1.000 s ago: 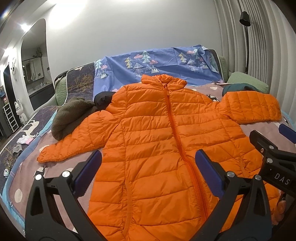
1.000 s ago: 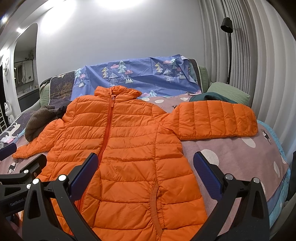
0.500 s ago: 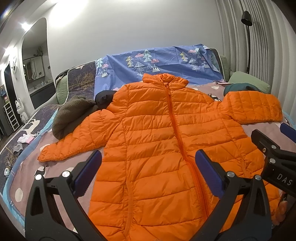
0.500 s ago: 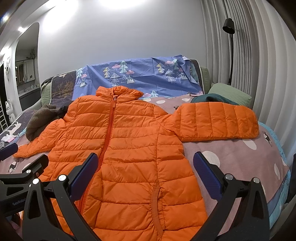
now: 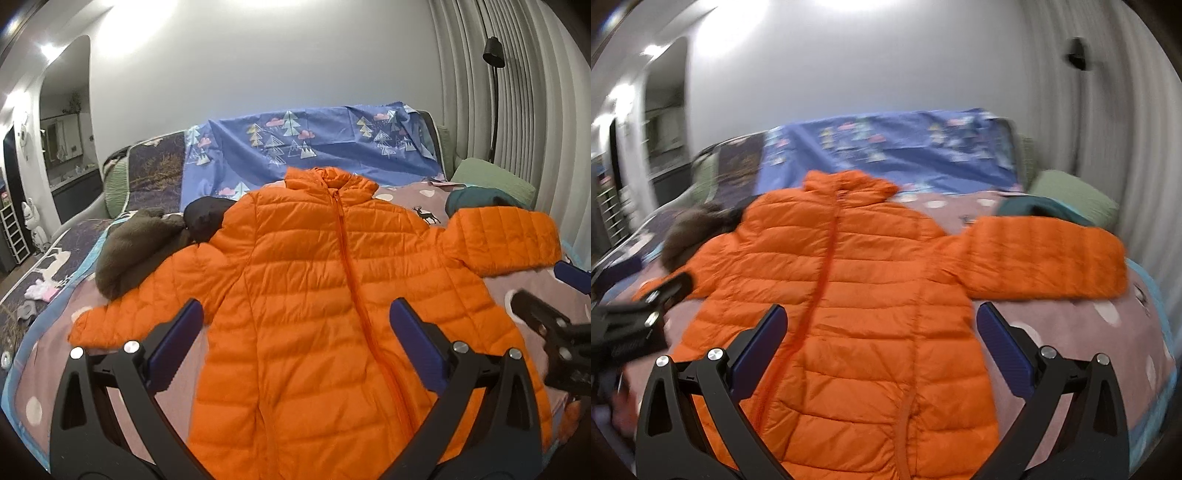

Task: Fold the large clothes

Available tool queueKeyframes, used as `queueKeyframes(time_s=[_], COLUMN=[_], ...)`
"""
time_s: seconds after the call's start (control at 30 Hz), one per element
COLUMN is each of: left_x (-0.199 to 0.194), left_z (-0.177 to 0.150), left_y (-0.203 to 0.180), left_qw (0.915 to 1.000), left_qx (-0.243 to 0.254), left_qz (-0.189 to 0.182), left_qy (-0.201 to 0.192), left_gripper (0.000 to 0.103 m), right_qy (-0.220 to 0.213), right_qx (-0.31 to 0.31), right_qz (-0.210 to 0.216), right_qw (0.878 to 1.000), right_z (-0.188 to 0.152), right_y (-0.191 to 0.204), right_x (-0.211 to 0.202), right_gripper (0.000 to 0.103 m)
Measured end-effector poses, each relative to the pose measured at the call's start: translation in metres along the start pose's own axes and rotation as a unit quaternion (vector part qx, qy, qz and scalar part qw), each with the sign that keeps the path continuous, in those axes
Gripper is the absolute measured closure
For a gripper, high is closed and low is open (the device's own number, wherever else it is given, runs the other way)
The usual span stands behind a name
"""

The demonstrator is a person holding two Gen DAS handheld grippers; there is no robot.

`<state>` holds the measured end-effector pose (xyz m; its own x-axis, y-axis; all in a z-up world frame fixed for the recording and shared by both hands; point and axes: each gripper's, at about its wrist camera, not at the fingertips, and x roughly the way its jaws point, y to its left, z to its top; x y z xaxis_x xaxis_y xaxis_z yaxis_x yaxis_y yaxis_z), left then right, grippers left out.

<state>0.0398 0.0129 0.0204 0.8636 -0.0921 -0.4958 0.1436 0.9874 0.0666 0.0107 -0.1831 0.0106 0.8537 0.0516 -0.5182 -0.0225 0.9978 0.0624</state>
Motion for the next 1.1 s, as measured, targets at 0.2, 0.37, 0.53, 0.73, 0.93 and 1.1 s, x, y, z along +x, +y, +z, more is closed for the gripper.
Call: queueKeyframes(time_s=[0.2, 0.37, 0.53, 0.73, 0.93, 1.1], left_x=[0.061, 0.164, 0.257, 0.369, 0.442, 0.435], left_z=[0.074, 0.142, 0.191, 0.211, 0.206, 0.22], left_y=[0.021, 0.046, 0.062, 0.056, 0.052, 0.04], left_qw=[0.9982, 0.9885, 0.9805, 0.9694, 0.9536, 0.9607], left_qx=[-0.02, -0.075, -0.092, -0.118, -0.145, -0.121], left_qz=[-0.055, -0.082, -0.106, -0.122, -0.161, -0.191], left_qy=[0.012, 0.103, 0.138, 0.177, 0.209, 0.161], left_gripper=[0.002, 0.012, 0.035, 0.03, 0.04, 0.086], right_qy=[0.034, 0.094, 0.128, 0.165, 0.197, 0.136], right_qx=[0.044, 0.184, 0.229, 0.298, 0.332, 0.312], right_qz=[0.059, 0.13, 0.126, 0.186, 0.253, 0.263], right_qw=[0.997, 0.97, 0.957, 0.922, 0.887, 0.902], right_z=[0.08, 0.131, 0.165, 0.181, 0.177, 0.194], right_y=[-0.051, -0.115, -0.144, -0.147, -0.132, -0.126], right_x=[0.074, 0.175, 0.273, 0.387, 0.459, 0.437], right_gripper=[0.001, 0.001, 0.002, 0.002, 0.027, 0.074])
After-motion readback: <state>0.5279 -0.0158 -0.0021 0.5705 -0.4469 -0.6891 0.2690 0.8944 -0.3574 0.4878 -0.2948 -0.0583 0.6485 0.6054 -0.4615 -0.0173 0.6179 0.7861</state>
